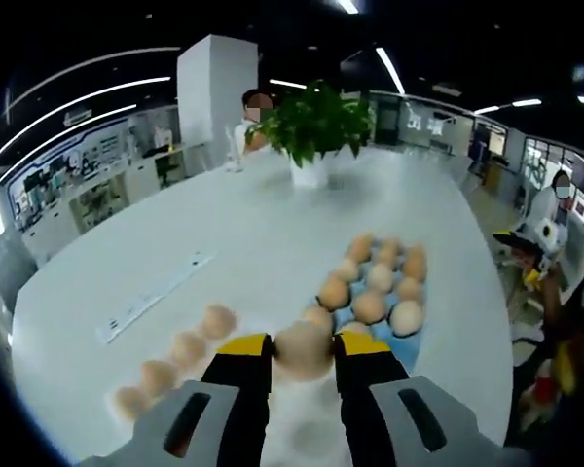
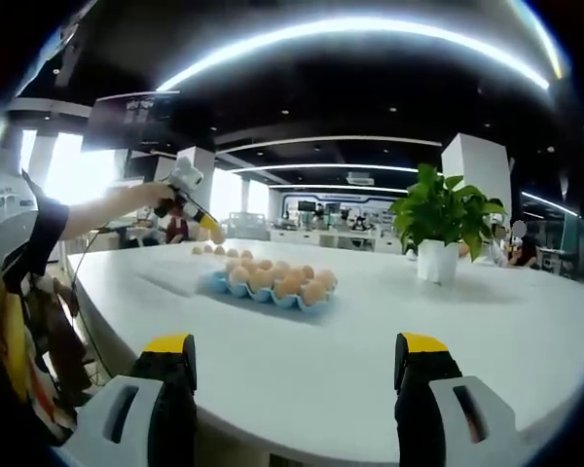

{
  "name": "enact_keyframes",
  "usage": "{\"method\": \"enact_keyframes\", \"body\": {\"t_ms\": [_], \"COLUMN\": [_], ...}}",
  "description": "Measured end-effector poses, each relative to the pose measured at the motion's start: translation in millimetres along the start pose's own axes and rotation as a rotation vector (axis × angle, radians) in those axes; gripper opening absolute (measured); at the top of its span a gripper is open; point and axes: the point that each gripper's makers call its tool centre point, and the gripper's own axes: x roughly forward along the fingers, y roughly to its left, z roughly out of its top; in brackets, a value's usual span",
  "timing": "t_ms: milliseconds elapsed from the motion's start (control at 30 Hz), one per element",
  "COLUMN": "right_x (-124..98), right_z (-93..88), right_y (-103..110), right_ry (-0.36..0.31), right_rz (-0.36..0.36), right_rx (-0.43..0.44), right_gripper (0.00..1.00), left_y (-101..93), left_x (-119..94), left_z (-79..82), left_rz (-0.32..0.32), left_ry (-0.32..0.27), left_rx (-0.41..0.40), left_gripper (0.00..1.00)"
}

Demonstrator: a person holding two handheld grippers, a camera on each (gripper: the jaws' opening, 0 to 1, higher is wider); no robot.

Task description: Pick up the eggs on the table and place them into the egg tray on the table

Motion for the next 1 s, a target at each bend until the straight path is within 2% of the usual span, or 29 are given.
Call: {"method": "enact_keyframes", "body": {"t_ms": [200, 733, 1000], "right_x": [-1, 0, 2], "right_z": [-2.4, -1.3, -4.0], "right_y": [-2, -1, 0], "right_ry": [0.007, 0.005, 0.011], "right_rz": [-0.005, -0.003, -0.001], "right_rx": [0.001, 0.0, 0.004], "right_gripper": [0.88, 0.88, 0.88], "left_y": [-20.1, -53.0, -66.2], "left_x": [13, 28, 35], "left_z": [-4.3, -1.9, -15.8], "left_rz": [-0.039, -0.132, -0.168], "left_ry": [0.029, 0.038, 0.077], "left_rx": [0.035, 0.067, 0.076], "left_gripper": [0.25, 0.25, 0.25]}}
